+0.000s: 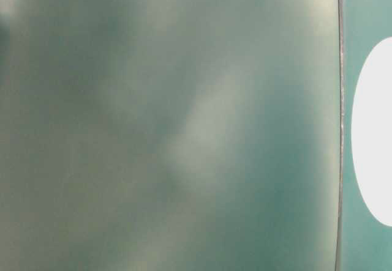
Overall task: Scoop the yellow hexagonal prism block from the bowl with a spoon using the right arm.
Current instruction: 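Close the right gripper on the red spoon handle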
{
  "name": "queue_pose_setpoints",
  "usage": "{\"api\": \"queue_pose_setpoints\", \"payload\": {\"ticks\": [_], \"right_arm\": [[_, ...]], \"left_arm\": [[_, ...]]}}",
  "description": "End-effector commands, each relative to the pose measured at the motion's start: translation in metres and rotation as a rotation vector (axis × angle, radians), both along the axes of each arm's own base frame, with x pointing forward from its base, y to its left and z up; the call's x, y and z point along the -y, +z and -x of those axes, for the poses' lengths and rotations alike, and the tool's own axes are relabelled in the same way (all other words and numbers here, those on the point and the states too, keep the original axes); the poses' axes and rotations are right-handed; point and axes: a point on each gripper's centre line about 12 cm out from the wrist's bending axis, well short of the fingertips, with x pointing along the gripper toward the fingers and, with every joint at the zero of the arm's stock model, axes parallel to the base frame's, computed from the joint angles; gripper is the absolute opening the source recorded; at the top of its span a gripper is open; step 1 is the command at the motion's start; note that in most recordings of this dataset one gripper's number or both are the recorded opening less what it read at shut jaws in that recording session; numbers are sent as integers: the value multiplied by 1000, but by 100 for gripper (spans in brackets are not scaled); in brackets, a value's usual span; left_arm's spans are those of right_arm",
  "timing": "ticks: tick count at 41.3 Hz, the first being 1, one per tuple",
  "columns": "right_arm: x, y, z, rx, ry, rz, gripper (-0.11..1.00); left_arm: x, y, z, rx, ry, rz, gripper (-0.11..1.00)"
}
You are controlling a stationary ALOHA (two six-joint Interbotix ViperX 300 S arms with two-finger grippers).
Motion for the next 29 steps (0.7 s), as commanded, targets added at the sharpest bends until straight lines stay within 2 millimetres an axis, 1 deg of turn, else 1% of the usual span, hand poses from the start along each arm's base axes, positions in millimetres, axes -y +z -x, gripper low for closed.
{"api": "queue_pose_setpoints", "payload": {"ticks": [1,12,15,22,25,29], "right_arm": [[1,4,-2,20,-6,-7,25],[1,6,-1,29,-6,-8,26],[2,6,1,35,-9,-7,30],[3,9,2,48,-8,-11,49],[3,9,2,46,-11,-13,53],[3,9,2,46,-9,-13,52]], "left_arm": [[0,2,-2,5,1,-3,0],[0,2,-2,3,1,-3,0],[0,2,-2,1,1,-3,0],[0,1,-1,0,0,-3,0],[0,0,-2,-3,1,-3,0],[0,0,-2,-2,1,-3,0]]}}
